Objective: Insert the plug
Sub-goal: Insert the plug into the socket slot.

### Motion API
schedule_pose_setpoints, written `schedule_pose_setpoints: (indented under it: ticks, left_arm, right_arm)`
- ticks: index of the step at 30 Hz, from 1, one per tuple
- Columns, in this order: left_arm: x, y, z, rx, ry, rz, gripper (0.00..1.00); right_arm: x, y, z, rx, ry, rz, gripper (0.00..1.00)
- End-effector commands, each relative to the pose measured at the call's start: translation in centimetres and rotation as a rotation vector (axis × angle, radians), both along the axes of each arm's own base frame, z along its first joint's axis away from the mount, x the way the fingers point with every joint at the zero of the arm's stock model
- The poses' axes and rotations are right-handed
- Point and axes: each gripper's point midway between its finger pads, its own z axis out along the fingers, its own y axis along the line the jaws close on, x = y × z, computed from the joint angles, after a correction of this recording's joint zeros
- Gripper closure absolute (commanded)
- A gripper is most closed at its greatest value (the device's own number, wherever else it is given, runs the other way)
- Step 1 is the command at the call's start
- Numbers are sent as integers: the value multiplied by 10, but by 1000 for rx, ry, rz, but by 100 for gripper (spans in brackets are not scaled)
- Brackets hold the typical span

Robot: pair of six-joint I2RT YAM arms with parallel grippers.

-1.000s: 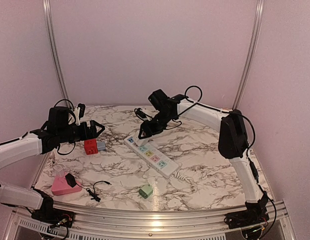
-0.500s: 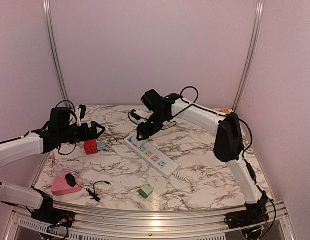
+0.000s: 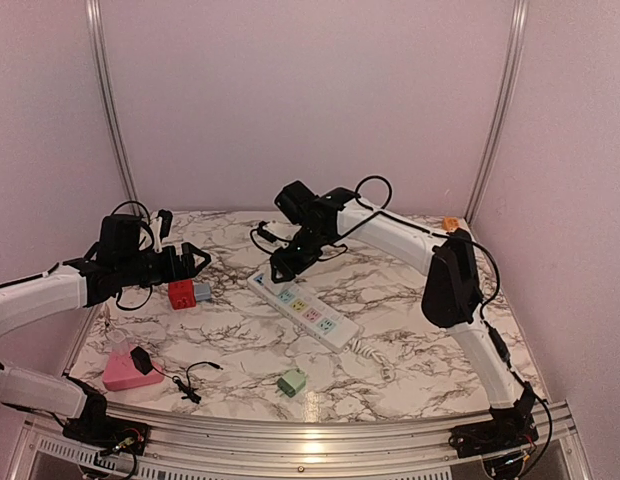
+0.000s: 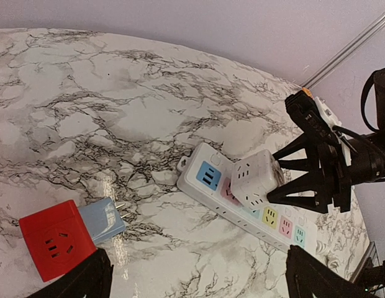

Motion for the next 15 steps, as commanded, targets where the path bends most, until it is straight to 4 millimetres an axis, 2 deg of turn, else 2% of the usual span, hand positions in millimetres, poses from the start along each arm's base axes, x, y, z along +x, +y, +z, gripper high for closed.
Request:
schedule_pose_setpoints:
  ticks: [1, 8, 13, 15]
  left_arm:
    - [0, 0, 1, -11, -11, -5, 1]
    - [-2, 0, 5, -12, -20, -7, 1]
    - [-2, 0, 7, -14, -23, -8, 1]
    - [-2, 0, 7, -16, -23, -8, 1]
  right_arm:
    - [-29, -42, -53, -263, 89, 17, 100]
    - [-55, -71, -36, -328, 110, 47, 100]
    - [-65, -78, -23, -335, 100, 66, 100]
    - [-65, -77, -25, -338, 98, 79, 100]
